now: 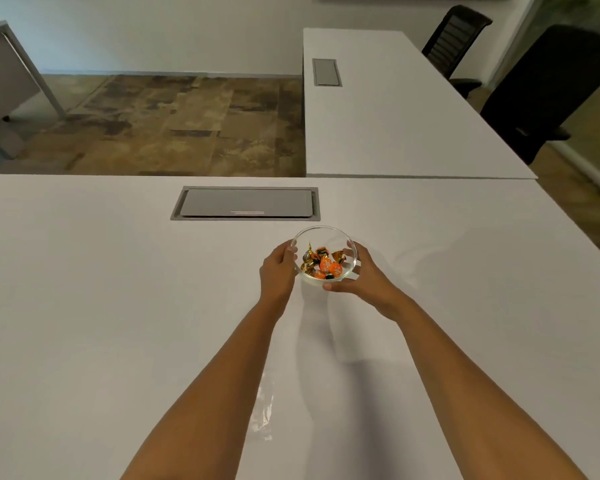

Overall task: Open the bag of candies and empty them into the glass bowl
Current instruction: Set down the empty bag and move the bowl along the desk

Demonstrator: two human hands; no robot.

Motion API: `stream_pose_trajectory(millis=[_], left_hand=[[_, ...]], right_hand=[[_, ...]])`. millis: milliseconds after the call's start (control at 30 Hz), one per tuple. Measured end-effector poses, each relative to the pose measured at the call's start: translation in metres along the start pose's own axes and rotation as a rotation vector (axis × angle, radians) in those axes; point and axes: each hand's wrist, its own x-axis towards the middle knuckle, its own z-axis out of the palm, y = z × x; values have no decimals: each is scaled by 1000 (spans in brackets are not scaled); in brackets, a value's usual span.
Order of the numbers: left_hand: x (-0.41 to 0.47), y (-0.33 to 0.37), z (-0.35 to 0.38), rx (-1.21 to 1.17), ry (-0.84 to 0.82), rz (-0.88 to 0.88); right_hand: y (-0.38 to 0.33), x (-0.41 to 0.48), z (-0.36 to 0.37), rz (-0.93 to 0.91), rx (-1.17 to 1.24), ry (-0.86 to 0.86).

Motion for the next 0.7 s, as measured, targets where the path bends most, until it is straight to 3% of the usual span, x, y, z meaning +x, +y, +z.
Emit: stream_pose_trajectory(millis=[300,700], left_hand=[[16,2,115,11,-140,-58],[29,-27,188,51,-191,-140]], right_hand=[[28,14,-120,80,-65,35],[76,33,-183,197,-72,5]])
